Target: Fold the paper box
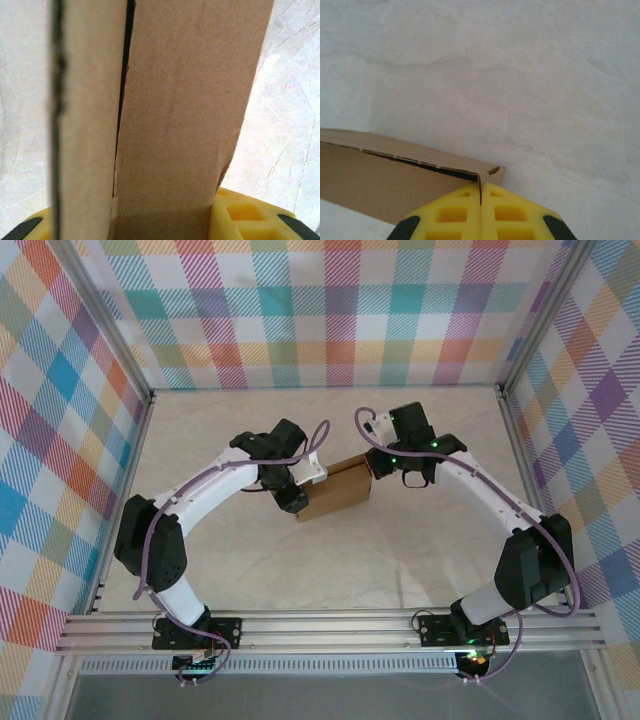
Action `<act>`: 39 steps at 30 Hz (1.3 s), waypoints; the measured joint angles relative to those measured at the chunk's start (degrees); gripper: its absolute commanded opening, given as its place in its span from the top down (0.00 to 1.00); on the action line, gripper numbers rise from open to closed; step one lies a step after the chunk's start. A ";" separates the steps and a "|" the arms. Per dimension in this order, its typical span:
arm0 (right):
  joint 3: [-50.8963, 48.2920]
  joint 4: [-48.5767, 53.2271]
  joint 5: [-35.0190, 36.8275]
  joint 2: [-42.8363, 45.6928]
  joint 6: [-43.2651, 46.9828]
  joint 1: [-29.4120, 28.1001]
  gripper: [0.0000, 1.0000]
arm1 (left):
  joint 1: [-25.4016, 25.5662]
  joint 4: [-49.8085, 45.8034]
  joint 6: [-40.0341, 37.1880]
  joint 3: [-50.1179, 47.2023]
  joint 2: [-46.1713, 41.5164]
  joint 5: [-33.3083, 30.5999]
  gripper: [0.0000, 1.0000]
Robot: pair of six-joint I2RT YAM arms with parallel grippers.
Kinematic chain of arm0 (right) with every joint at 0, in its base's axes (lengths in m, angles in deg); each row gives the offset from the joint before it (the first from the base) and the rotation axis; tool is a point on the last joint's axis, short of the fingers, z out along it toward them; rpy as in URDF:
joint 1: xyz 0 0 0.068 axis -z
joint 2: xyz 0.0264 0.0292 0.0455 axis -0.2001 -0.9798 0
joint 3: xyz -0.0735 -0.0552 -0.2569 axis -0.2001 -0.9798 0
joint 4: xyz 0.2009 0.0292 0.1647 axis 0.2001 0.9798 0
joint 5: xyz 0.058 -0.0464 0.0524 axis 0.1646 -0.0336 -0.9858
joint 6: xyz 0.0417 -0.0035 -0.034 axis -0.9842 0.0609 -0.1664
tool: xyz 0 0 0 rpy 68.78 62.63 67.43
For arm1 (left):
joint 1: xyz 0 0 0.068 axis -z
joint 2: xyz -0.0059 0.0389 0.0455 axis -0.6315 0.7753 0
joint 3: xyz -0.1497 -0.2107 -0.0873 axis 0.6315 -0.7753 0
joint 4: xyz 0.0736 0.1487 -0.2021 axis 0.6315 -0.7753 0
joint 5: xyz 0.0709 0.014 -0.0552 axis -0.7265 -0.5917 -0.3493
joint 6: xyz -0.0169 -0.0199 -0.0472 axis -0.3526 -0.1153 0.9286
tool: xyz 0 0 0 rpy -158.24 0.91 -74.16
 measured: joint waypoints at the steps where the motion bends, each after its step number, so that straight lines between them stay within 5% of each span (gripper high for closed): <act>1: -1.31 -1.40 1.09 0.70 -1.84 -0.39 1.00 | 0.00 0.02 0.13 0.13 0.11 0.07 0.67; 22: -15.78 -19.91 7.56 6.75 -16.15 -2.67 1.00 | 0.00 -1.49 2.25 2.67 2.23 0.35 0.68; 39: -7.04 -6.45 8.41 3.98 -22.97 -3.21 1.00 | 0.11 -1.46 2.08 2.69 2.27 0.09 0.68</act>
